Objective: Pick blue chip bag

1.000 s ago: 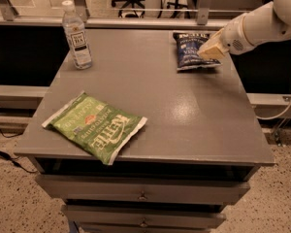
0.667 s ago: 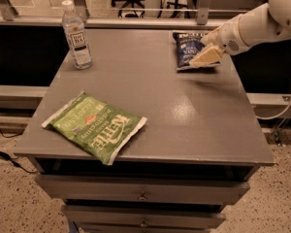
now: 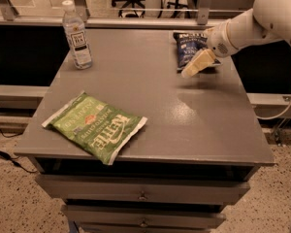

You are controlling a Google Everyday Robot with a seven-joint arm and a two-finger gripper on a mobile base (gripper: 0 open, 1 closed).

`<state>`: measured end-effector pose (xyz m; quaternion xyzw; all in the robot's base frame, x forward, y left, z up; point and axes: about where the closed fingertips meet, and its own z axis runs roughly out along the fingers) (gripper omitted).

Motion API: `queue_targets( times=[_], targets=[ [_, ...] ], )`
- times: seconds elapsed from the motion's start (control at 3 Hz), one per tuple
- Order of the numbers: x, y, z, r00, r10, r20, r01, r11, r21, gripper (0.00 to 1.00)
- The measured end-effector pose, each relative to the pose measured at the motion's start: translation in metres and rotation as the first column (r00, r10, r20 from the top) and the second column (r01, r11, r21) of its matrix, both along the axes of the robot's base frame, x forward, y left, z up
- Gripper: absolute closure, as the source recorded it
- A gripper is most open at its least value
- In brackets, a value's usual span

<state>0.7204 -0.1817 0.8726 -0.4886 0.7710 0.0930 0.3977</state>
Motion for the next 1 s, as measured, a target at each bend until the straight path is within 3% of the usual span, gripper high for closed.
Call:
queue_targets(
  times=[0.33, 1.0],
  targets=[
    [0.007, 0.007, -0.014, 0.9996, -0.013, -0.026, 0.013, 1.000, -0.002, 0.13],
    [0.014, 0.007, -0.024, 0.9989, -0.033, -0.032, 0.033, 0.999, -0.006, 0.59]
  ],
)
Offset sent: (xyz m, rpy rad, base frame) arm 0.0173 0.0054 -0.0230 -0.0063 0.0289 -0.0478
